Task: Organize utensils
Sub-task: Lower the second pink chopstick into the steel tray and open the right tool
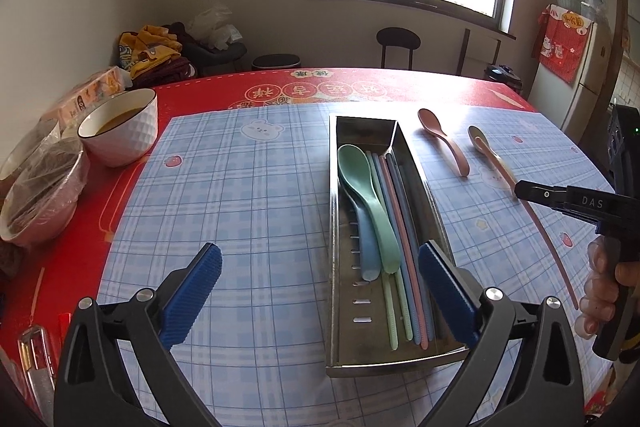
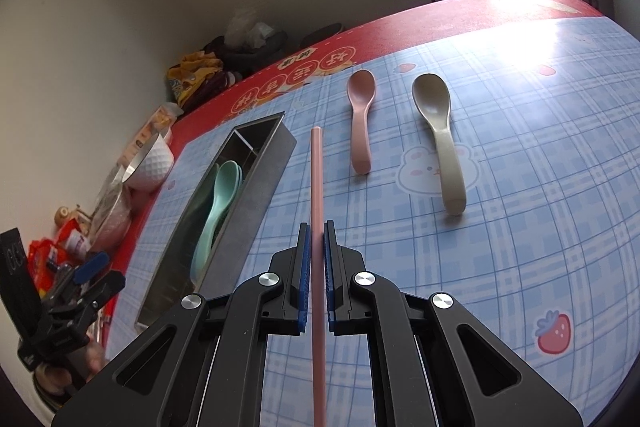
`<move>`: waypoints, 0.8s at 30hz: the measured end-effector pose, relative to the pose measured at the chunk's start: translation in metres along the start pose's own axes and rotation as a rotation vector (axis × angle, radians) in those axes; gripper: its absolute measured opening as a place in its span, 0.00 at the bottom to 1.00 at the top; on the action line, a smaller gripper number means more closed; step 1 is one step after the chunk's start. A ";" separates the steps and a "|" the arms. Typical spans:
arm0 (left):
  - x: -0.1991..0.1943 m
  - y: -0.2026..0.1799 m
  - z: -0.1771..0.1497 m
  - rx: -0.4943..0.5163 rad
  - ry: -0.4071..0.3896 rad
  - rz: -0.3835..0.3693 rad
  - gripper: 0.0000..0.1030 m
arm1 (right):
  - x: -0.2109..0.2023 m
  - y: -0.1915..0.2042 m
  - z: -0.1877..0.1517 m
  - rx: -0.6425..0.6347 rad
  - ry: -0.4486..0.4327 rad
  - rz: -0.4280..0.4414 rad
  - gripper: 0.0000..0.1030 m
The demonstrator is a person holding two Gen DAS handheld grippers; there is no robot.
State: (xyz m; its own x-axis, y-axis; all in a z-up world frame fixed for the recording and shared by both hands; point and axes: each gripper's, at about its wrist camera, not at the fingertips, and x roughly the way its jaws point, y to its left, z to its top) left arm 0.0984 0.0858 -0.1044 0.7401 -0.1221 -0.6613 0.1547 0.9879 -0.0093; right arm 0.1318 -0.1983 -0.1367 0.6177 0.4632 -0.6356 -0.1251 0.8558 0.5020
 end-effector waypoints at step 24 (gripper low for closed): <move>-0.014 0.045 -0.024 -0.064 -0.067 -0.017 0.94 | 0.048 0.074 0.021 0.170 0.079 0.000 0.06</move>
State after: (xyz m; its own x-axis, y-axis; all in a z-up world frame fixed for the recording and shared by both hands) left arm 0.0793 0.1341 -0.1137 0.7801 -0.1432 -0.6090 0.1272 0.9894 -0.0697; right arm 0.1682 -0.1173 -0.1178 0.5541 0.4855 -0.6762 0.0122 0.8075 0.5898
